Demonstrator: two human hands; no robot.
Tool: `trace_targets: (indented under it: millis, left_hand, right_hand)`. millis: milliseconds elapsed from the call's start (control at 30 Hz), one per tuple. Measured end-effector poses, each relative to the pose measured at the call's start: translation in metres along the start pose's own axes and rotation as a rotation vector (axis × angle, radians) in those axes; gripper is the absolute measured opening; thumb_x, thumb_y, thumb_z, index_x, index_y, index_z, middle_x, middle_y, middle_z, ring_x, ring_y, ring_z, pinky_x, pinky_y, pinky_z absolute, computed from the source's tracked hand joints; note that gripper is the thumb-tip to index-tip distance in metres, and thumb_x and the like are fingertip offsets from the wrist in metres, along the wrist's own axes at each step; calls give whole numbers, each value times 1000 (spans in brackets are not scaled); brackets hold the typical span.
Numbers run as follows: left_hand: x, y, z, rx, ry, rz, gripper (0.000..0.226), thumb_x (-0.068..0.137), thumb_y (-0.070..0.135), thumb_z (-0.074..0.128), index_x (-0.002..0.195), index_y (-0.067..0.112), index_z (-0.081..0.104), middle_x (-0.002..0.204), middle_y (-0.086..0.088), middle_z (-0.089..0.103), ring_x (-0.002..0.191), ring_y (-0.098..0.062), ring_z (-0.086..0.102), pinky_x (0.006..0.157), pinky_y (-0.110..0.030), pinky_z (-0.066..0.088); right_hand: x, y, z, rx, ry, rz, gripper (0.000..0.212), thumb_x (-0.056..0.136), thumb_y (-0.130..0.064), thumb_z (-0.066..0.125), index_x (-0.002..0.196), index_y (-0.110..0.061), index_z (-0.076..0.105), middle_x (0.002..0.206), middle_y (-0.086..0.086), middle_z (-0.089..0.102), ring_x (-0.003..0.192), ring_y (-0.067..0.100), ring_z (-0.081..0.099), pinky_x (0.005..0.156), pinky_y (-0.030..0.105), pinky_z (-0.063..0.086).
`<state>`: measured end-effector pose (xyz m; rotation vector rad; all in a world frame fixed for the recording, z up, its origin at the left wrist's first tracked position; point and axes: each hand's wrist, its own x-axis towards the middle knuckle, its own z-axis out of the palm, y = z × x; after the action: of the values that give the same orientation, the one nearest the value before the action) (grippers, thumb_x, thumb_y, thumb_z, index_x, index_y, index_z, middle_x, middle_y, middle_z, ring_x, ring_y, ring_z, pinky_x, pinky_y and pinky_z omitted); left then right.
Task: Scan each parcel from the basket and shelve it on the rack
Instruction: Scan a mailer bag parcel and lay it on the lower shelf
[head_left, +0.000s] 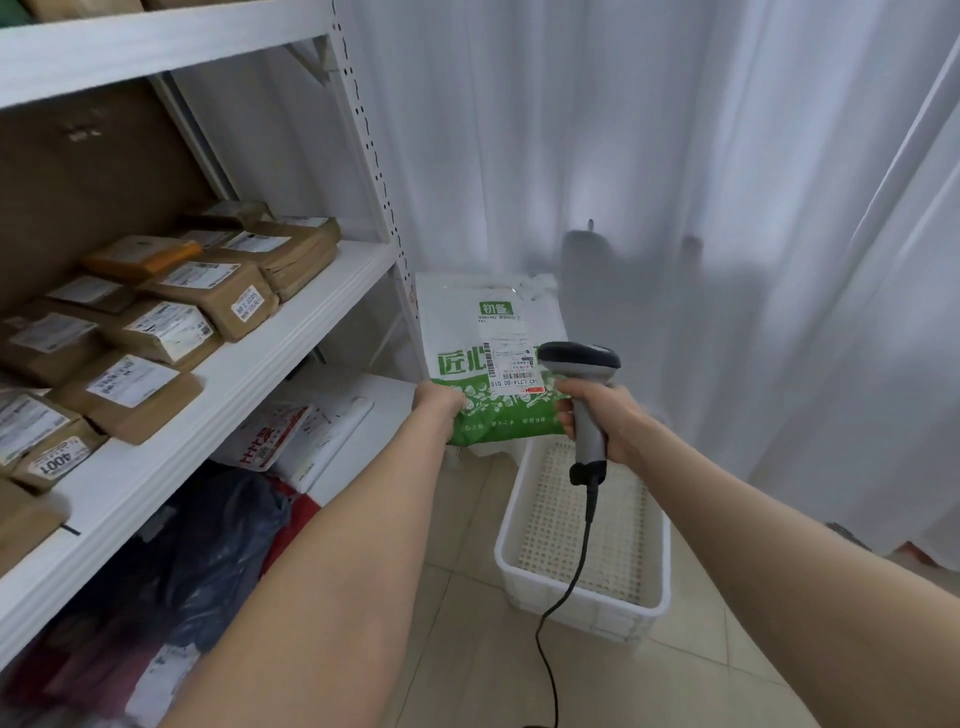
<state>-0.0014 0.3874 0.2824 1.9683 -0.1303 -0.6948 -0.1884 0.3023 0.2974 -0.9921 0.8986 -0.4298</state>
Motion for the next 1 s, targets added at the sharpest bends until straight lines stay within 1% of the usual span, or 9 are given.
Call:
trace_targets:
  millis: [100,167,267,333,433,633,867,933,1000]
  left_hand:
    - [0,-24,-15,267,-30,11,29,85,-6,49,110,0,63,112,-17,65,103,-32,62,91,-39,52]
    - [-5,-40,-30,439,2,24,25,86,4,47,105,4,63,101,-14,66,95,-30,63,83,-35,53]
    - [-13,-54,-52,765,2,61,19,85,5,50,100,9,61,89,-7,62,83,-25,59,68,-31,45]
    - [-15,-59,-63,917,40,84,17,87,7,49,98,13,60,101,-5,64,86,-24,57,68,-30,41]
    - [-17,-64,-74,1067,156,141,28,91,9,41,109,17,61,112,-4,63,100,-25,59,72,-30,39]
    - [-10,-80,-92,1123,221,110,26,92,14,40,104,19,62,110,-4,65,93,-24,57,77,-33,39]
    - [7,-89,-100,1103,291,132,20,92,15,41,94,24,59,108,-3,65,96,-24,55,99,-45,31]
    - [14,-91,-99,1103,366,204,23,92,21,47,113,24,57,123,-7,58,110,-26,51,105,-53,22]
    - [18,-94,-98,979,431,171,61,88,27,58,144,22,33,149,-14,32,138,-30,29,111,-58,10]
  right_hand:
    - [9,11,3,-15,74,2,14,86,-11,72,92,-6,60,81,8,61,55,14,56,50,24,50]
    - [15,22,7,-56,101,7,16,84,-11,74,90,-8,60,82,8,60,60,14,56,53,25,50]
    - [21,38,17,-116,116,-1,18,82,-11,76,87,-10,59,80,7,58,67,17,55,60,29,50]
    - [24,48,25,-131,135,-16,18,82,-11,75,82,-13,58,78,5,57,67,18,54,59,29,50]
    - [29,61,30,-161,156,-25,18,80,-10,76,87,-13,59,81,3,60,70,18,56,66,32,52]
    - [31,80,39,-281,28,91,20,80,-8,75,96,-8,63,92,12,68,82,29,66,80,45,59]
    - [35,94,56,-272,95,147,17,79,3,71,87,-7,60,81,10,61,66,23,58,61,36,53]
    - [38,98,64,-222,147,185,19,79,2,72,86,-9,58,80,11,61,65,24,58,64,38,53]
    - [43,100,73,-152,209,223,21,80,-1,72,83,-11,54,79,9,60,64,23,57,65,39,52]
